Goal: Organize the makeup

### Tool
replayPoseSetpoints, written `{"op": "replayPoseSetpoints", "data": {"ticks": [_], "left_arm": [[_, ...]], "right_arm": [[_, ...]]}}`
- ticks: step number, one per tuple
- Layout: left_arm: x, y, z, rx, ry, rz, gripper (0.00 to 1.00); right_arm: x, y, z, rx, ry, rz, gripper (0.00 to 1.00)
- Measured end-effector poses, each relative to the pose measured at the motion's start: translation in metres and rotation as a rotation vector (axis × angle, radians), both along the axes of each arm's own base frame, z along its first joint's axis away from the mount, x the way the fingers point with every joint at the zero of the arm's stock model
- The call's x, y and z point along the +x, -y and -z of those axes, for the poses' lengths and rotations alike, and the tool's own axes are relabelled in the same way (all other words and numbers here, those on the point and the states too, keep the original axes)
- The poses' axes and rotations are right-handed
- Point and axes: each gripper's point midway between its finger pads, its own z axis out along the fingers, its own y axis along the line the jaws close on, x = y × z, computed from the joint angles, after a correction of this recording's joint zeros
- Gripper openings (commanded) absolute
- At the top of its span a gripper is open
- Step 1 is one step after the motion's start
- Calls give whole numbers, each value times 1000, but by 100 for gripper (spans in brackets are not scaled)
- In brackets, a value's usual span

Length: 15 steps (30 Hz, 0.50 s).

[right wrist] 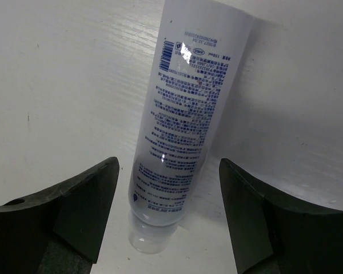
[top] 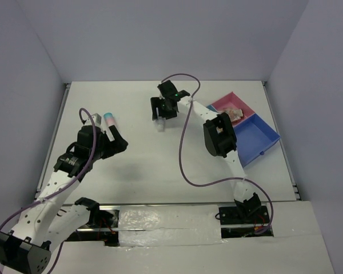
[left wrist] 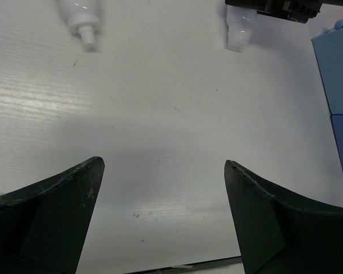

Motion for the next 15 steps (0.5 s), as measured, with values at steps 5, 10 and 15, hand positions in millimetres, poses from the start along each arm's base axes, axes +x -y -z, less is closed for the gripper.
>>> {"op": "replayPoseSetpoints", "data": {"ticks": [5,10,15], "left_arm": [[-2,-1,3,6,-14,-1,99],[-4,-3,4,11,-20,-6,99],[-4,-3,1,8,-10,-6,99]], "right_arm": [[-5,-5,11,-25,-7,11,70],[-4,-4,14,-47,3,23,45],[-3,-3,14,-50,11,1,19]]}}
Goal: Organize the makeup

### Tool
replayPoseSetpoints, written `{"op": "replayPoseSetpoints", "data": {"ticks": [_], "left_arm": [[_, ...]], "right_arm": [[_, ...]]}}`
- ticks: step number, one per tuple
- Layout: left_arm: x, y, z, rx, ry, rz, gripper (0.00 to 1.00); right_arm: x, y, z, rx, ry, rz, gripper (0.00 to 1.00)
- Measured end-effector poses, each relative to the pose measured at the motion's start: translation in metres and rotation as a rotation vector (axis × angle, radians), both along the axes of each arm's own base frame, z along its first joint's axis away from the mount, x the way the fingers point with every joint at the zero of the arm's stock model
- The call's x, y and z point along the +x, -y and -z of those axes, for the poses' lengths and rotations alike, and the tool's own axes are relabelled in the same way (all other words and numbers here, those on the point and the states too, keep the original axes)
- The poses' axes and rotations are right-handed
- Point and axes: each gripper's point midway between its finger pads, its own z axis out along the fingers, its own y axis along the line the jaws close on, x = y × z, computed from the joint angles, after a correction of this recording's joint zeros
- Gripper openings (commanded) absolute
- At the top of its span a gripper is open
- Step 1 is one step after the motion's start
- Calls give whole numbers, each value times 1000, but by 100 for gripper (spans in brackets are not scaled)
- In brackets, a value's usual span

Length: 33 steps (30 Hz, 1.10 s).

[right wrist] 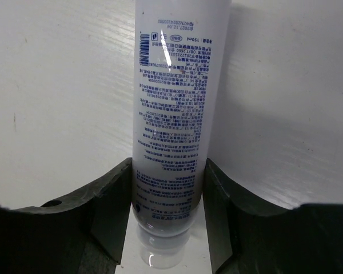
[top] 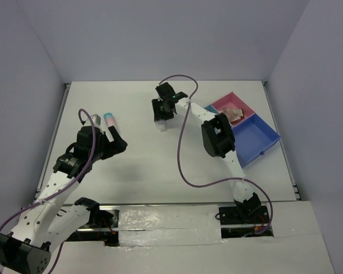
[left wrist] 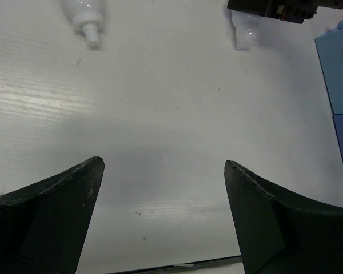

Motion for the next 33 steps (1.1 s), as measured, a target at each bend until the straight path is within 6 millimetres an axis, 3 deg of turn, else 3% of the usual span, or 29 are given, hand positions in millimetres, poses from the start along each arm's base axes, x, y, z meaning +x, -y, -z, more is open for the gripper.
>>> {"op": "replayPoseSetpoints", "data": {"ticks": [3,7,11,14,19,22,25,30,33], "left_arm": [[0,0,0,0,3,0,99],[3,1,1,-1,7,1,99],[6,2,6,0,10,3,99],[7,1,12,7,0,4,99],[9,0,22,26,-8,13,99],[11,0,23,30,1,15,99],[14,-1,24,38,15,19,99],[19,-1,22,40,33,25,99],[22,-1,23,47,38,38,99]], "right_arm": [[-1,0,-1,21,-8,-55,0],[-13,2,-5,74,-34,-198,0],[-38,23,-27,113,-29,-337,0],[-63,48,-71,124,54,-415,0],[-83,82,-177,144,332,-463,0],[-98,105,-211,142,441,-452,0],[-116,133,-210,120,451,-409,0],[-147,199,-166,25,355,-264,0],[-161,240,-149,-32,318,-165,0]]}}
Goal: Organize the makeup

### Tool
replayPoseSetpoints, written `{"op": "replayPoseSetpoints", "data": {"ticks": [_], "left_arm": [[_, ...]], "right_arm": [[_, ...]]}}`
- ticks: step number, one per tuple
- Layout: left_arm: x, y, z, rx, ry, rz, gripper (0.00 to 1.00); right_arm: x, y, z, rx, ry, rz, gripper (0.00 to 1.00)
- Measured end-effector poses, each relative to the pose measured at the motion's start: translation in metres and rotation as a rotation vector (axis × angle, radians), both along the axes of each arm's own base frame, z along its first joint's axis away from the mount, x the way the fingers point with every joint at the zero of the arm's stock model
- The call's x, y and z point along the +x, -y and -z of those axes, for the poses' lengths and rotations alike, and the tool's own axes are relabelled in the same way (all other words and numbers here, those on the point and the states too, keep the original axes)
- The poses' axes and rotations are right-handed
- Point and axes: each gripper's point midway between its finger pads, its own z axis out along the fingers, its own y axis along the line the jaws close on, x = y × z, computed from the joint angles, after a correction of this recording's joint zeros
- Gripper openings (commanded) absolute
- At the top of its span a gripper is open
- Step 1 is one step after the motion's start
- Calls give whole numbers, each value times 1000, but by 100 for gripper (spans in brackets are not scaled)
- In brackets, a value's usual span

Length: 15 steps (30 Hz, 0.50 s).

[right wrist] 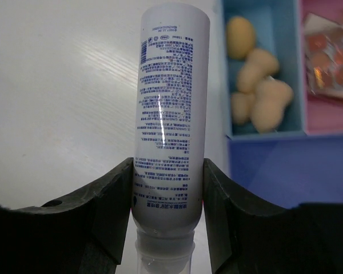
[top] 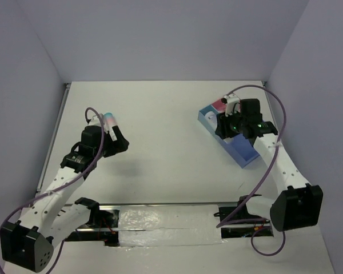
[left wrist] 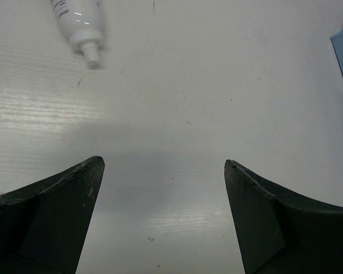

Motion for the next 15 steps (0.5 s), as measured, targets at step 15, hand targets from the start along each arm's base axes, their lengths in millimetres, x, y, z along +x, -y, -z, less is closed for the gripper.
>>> {"op": "replayPoseSetpoints", "data": {"ticks": [15], "left_arm": [[11,8,12,-9,-28,50,99]], "right_arm": [[-49,148,36,-125,-25,608,0]]}}
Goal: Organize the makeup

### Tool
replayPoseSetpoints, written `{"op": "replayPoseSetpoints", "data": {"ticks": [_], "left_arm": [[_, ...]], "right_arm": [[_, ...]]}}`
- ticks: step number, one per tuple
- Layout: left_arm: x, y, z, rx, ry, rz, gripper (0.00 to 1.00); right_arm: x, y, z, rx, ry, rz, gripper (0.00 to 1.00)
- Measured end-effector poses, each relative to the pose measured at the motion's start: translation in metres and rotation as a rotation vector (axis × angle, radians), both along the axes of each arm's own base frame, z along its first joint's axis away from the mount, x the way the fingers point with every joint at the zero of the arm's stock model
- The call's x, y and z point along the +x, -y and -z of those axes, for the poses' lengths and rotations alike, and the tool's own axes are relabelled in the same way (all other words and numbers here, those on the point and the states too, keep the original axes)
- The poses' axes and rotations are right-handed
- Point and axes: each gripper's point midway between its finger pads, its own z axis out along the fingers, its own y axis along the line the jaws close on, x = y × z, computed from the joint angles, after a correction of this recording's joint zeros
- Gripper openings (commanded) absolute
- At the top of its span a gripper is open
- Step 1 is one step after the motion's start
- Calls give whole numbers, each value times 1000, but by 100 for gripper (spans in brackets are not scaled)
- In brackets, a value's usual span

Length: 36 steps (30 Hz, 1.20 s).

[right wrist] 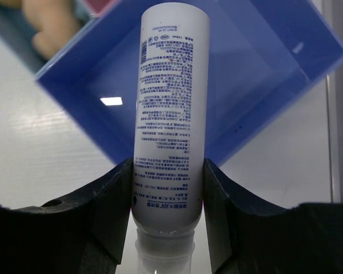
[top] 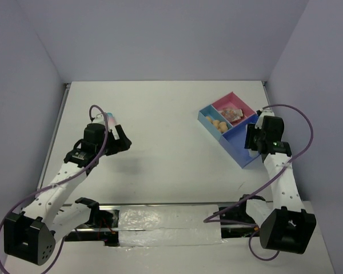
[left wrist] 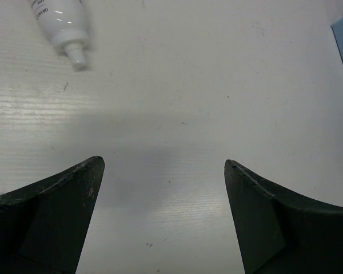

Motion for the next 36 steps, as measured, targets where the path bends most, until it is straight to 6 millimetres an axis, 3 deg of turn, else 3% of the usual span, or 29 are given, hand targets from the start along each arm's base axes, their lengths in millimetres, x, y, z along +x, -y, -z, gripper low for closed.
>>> {"op": "replayPoseSetpoints", "data": {"ticks": [5,11,14,18,21,27,30,33,36], "left_arm": [[1,0,-1,-3,4,1,99],[1,-2,-1,-3,5,-4,99],[1,-3,-3,-4,12,-8,99],[1,-5,-10,-11,36,-14,99],[1,-6,-14,-14,49,-19,99],[-1,-10,-11,-11,41,-30,99],[1,-14,-7,-4,23,-42,99],[2,-19,3,10,-25,-60,91],[6,-27,11,25,-62,-80,51]], "right_arm": [[4,25,18,36,-77,190,0],[38,32,42,143,-217,284,2],[50,30,59,191,-288,297,18],[45,27,80,222,-372,300,44],[44,26,81,232,-378,300,63],[44,21,79,255,-377,275,88],[44,18,70,260,-353,242,95],[46,12,50,256,-296,165,99],[47,-4,23,268,-212,6,95]]}}
